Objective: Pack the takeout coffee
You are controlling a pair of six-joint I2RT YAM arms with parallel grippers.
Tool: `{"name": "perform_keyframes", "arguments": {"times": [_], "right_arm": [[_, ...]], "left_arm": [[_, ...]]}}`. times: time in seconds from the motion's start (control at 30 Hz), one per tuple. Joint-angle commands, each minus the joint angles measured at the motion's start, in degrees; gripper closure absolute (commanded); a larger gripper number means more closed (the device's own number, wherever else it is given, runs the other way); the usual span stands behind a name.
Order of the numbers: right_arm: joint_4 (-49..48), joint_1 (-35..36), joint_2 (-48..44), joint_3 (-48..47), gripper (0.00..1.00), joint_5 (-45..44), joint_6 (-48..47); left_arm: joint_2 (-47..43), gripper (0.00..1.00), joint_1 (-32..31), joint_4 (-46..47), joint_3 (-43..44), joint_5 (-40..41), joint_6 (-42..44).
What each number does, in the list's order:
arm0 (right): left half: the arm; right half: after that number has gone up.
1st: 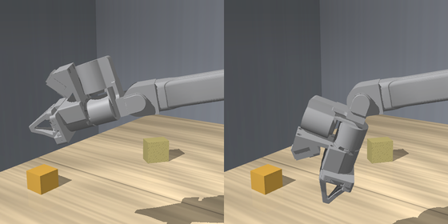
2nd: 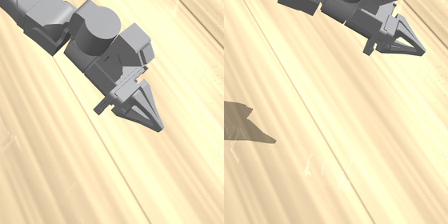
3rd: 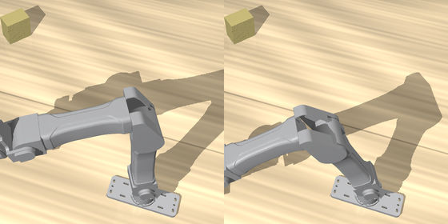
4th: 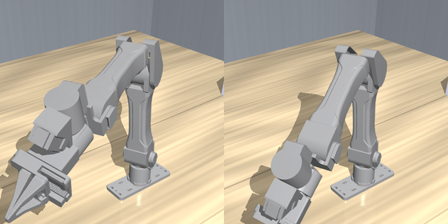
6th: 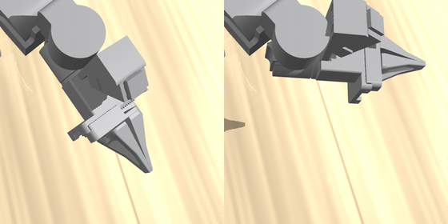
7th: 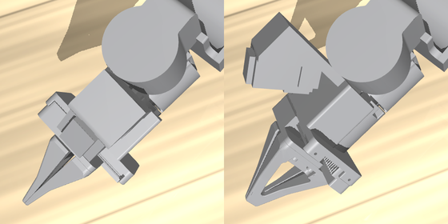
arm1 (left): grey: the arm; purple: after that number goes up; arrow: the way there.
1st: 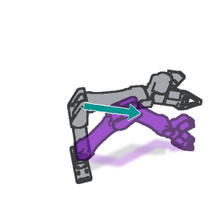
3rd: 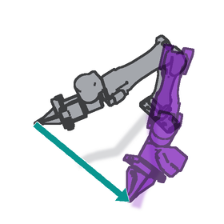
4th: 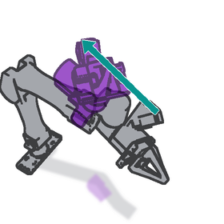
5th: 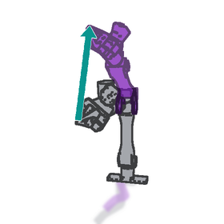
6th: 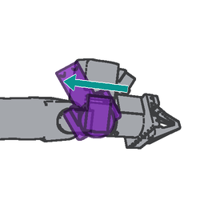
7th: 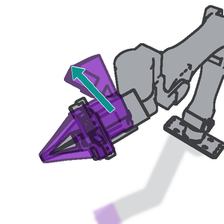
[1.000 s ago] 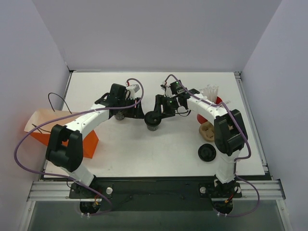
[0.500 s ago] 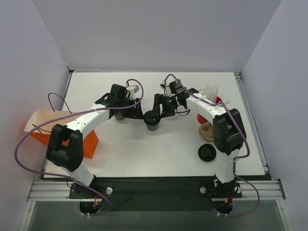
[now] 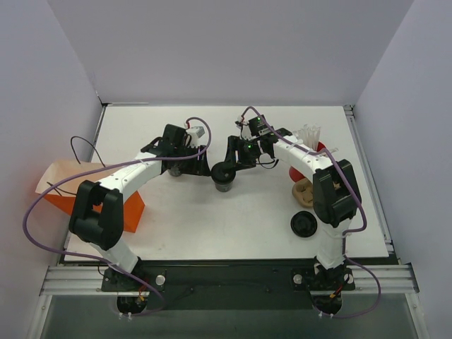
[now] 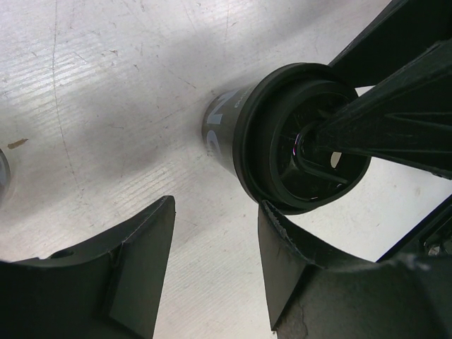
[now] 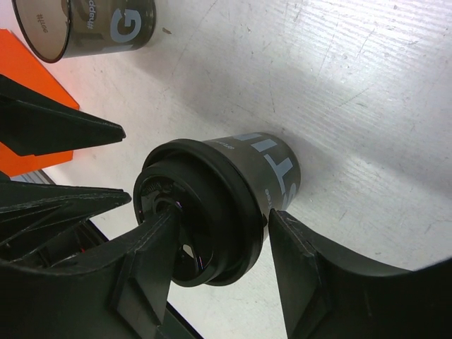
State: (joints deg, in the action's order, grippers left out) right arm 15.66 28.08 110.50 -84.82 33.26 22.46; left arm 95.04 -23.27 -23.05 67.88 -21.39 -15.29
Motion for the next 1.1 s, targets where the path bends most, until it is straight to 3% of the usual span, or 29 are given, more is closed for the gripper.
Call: {"name": "perform_keyframes", "arguments": {"times": [0.0, 0.27, 0.47, 1.07], "right_arm": [[1.22, -0.39, 1.3, -1.23, 0.48, -1.53, -0.31], [1.3, -0.39, 1.47, -0.44, 0.49, -1.44, -0.49], [1.04, -0.39, 1.04, 0.0, 0.49, -1.26, -0.49], [-0.45, -0.39, 0.69, 1.23, 0.51, 0.49, -0.49]], "left_arm": [[-0.3, 0.4, 0.06, 0.46, 2.52, -0.32, 0.88], [-2.32, 0.4, 0.24, 5.19, 1.03, -1.64, -1.49], [-2.06, 0.39, 0.94, 11.08, -0.37, -6.99, -4.83], [6.2, 0.35, 0.94, 18.12, -2.13, -12.97, -7.65]]}}
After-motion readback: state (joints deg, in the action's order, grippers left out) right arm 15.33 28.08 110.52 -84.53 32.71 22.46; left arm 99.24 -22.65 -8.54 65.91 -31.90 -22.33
